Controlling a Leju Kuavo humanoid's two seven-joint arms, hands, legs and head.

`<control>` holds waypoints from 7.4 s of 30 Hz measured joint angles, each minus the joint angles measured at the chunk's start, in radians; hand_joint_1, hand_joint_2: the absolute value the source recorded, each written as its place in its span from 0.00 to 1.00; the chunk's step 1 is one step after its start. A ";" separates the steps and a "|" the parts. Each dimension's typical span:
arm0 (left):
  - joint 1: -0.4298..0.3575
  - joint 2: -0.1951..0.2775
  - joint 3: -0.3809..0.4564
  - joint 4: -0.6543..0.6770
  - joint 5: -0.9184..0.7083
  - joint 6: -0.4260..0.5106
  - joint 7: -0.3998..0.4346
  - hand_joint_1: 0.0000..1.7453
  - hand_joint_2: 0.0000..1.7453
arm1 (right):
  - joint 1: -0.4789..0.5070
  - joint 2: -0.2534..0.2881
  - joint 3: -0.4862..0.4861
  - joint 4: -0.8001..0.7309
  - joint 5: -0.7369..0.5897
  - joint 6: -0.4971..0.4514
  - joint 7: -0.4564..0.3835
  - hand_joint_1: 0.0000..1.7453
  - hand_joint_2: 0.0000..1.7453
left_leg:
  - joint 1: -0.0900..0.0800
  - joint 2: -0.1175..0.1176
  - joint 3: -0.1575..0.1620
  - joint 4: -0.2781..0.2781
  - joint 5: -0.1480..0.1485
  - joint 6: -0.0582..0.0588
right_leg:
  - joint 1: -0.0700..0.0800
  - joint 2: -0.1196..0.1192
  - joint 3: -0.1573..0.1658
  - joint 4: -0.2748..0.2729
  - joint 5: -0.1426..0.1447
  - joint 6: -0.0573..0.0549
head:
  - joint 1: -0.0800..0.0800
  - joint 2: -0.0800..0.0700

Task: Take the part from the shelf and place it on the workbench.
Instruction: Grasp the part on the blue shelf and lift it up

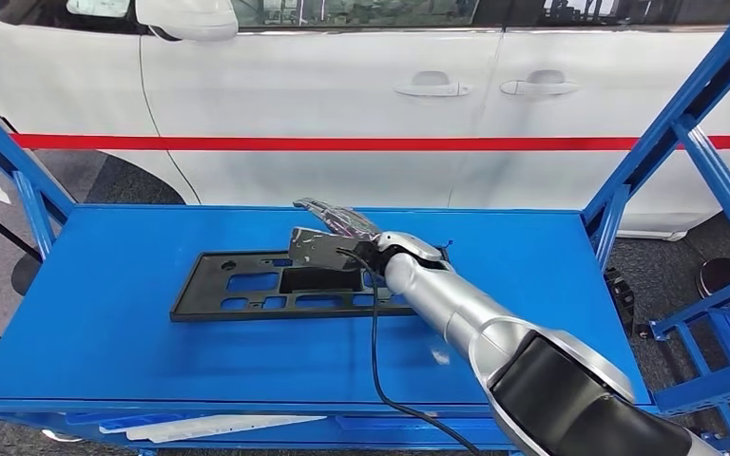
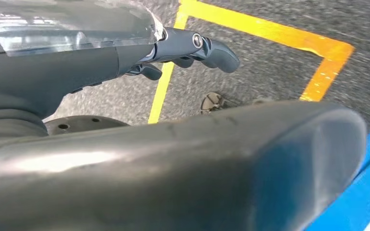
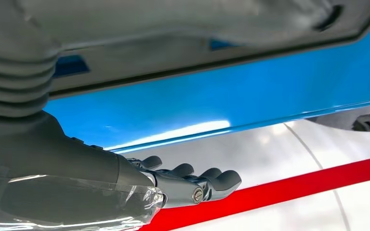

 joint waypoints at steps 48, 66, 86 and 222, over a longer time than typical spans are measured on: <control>-0.022 0.020 -0.132 -0.016 -0.135 -0.029 -0.337 0.00 0.00 | 0.080 -0.106 -0.049 0.022 0.034 0.025 -0.016 0.00 0.00 | 0.000 0.001 -0.001 0.000 0.000 -0.001 | 0.002 0.000 -0.001 0.002 0.000 0.000 | 0.000 0.000; -0.021 0.021 -0.131 -0.016 -0.137 0.025 -0.320 0.00 0.00 | 0.092 -0.077 -0.049 0.047 0.021 -0.024 -0.030 0.00 0.50 | 0.001 0.001 0.000 0.000 0.000 -0.001 | 0.002 0.000 -0.001 0.002 -0.001 0.000 | 0.000 0.000; -0.018 0.021 -0.130 -0.016 -0.147 0.056 -0.294 0.00 0.00 | 0.159 -0.031 -0.010 0.065 0.161 -0.213 0.009 0.00 1.00 | 0.002 0.002 0.015 0.000 -0.004 -0.006 | 0.003 0.002 0.012 0.002 -0.005 -0.004 | 0.000 0.000; 0.010 0.037 -0.103 -0.016 -0.156 0.037 -0.301 0.00 0.25 | -0.050 -0.204 -0.079 0.008 0.336 0.042 -0.108 0.00 0.00 | 0.000 0.000 0.002 0.000 0.000 -0.002 | 0.002 -0.001 0.001 0.003 -0.001 0.002 | 0.000 0.000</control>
